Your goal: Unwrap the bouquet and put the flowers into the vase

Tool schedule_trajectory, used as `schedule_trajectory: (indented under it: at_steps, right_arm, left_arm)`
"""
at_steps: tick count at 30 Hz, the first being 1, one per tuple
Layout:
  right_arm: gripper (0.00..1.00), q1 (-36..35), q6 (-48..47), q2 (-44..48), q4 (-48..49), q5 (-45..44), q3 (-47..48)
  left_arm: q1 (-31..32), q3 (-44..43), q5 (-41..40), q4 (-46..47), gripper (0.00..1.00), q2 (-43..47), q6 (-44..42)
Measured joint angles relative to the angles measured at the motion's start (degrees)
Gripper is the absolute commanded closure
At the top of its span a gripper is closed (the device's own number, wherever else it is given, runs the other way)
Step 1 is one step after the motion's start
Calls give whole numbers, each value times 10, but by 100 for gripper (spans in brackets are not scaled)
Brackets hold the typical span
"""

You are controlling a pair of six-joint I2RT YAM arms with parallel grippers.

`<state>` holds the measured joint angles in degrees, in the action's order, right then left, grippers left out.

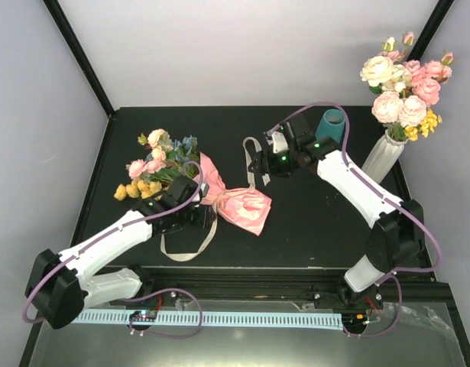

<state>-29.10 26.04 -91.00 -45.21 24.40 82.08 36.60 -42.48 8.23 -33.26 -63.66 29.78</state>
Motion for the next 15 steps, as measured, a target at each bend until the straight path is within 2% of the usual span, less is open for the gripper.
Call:
schedule_trajectory:
  at_steps: [7,11,15]
  right_arm:
    - [37,-39,38,-36,70,73,-11]
    - [39,-54,69,-44,106,96,-14]
    - [41,-59,102,-48,149,116,-34]
  left_arm:
    - [10,37,-11,-13,51,-26,19]
    - [11,50,-11,-20,57,-34,23]
    - [14,62,-2,-18,57,-47,25]
